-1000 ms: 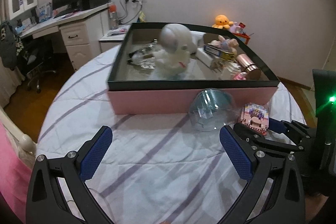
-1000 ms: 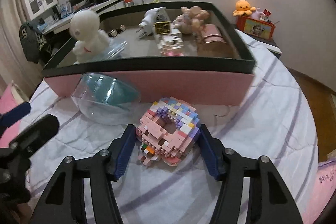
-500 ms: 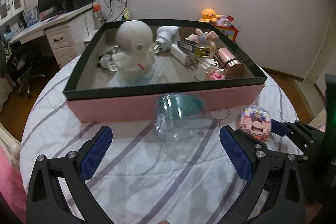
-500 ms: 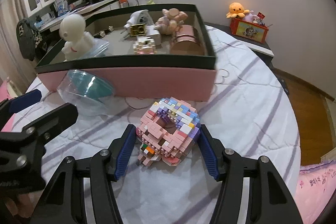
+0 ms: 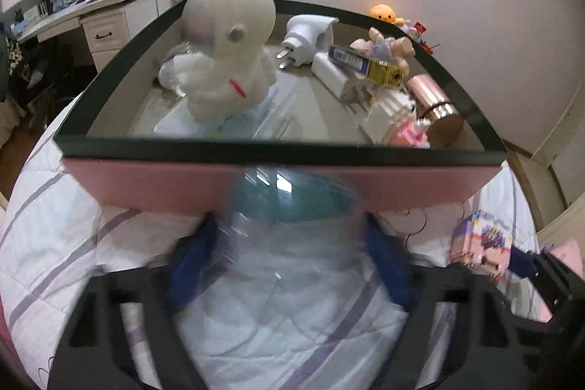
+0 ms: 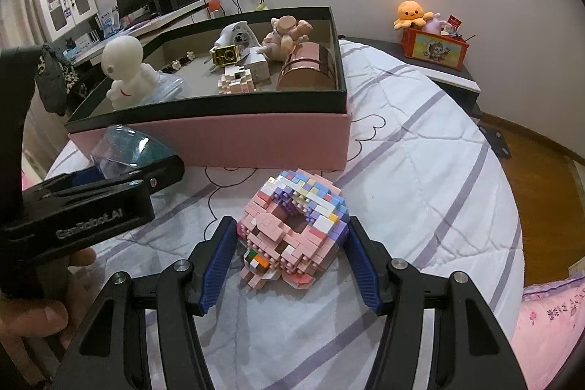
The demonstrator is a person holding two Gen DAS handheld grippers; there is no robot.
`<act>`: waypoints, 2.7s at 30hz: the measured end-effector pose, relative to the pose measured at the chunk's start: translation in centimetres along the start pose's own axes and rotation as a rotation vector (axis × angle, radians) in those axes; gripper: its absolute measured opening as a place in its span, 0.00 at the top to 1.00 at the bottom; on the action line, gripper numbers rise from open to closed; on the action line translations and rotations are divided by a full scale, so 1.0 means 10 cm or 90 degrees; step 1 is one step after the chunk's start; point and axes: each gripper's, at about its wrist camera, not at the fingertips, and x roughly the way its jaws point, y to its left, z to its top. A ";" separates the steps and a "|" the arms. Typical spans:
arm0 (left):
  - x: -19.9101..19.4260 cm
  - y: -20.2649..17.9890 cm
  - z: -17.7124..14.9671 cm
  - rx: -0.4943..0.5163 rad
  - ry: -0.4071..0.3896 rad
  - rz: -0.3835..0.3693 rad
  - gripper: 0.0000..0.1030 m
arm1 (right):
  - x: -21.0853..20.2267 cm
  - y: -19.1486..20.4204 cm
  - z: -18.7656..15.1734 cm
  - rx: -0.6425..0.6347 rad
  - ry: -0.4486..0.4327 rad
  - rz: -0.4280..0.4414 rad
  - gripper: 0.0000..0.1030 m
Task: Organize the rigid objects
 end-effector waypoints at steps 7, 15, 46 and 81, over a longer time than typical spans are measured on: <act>-0.18 0.09 -0.06 0.009 -0.011 -0.020 0.30 | -0.11 0.05 0.00 0.021 -0.007 0.031 0.41; -0.65 0.24 -0.08 0.022 -0.044 -0.028 0.30 | -0.41 0.25 0.13 0.008 -0.038 0.049 0.41; -0.72 0.54 1.41 0.055 -0.161 -0.030 0.30 | -0.23 0.56 1.44 -0.053 -0.105 0.043 0.41; -0.70 0.57 1.38 0.030 -0.152 -0.001 0.00 | 0.02 0.41 1.42 0.037 -0.092 0.008 0.00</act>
